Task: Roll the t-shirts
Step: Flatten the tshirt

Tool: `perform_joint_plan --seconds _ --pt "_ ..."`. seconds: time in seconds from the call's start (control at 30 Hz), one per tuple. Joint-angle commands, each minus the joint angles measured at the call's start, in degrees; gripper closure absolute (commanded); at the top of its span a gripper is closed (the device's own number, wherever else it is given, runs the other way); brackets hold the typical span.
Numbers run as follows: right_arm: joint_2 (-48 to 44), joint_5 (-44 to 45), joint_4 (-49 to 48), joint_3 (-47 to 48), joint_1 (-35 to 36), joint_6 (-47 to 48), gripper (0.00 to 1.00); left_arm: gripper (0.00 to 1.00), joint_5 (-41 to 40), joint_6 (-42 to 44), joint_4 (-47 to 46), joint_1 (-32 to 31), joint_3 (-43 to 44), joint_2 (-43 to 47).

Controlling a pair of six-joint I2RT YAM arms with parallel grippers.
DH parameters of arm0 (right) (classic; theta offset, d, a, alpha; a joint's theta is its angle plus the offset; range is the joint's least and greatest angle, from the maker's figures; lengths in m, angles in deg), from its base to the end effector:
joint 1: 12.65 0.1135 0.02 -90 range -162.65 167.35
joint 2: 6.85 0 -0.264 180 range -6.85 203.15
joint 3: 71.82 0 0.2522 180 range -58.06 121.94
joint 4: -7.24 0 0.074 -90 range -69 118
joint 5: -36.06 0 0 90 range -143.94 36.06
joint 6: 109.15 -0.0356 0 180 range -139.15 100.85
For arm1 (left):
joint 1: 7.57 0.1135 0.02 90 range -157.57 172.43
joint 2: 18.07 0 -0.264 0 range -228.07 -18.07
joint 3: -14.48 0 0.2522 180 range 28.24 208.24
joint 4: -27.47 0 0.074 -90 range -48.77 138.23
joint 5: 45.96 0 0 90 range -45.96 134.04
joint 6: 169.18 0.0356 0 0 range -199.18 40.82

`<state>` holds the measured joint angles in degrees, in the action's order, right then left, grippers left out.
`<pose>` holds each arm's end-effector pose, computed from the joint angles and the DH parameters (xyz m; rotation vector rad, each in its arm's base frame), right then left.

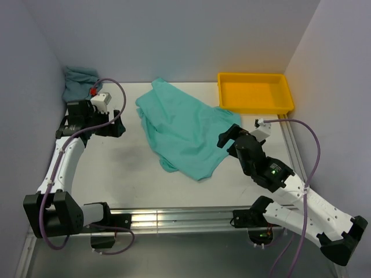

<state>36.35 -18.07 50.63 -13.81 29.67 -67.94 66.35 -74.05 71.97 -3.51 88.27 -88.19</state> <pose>0.1336 0.0934 0.3095 0.4852 1.9291 0.3856 0.2631 0.0051 0.3080 0.2225 2.2332 -0.3574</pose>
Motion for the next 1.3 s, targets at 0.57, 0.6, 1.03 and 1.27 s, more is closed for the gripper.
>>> perform_joint_plan --seconds 0.57,0.6,1.03,1.27 --pt "41.5 -10.8 -16.2 4.9 21.8 -19.4 0.35 0.07 0.0 -4.3 -10.2 -6.8 9.0 -20.2" --pt "43.2 -11.4 -16.3 6.7 22.1 -20.4 0.36 0.08 -0.5 -4.7 -10.5 -7.3 9.8 -21.7" --pt "54.7 -13.6 -19.0 10.9 22.2 -25.6 0.39 0.21 -4.3 -9.3 -13.9 -8.5 19.9 -40.0" --pt "56.6 -10.1 -18.1 10.5 20.9 -28.4 0.38 0.22 -4.0 -9.8 -14.7 -8.6 20.4 -42.2"
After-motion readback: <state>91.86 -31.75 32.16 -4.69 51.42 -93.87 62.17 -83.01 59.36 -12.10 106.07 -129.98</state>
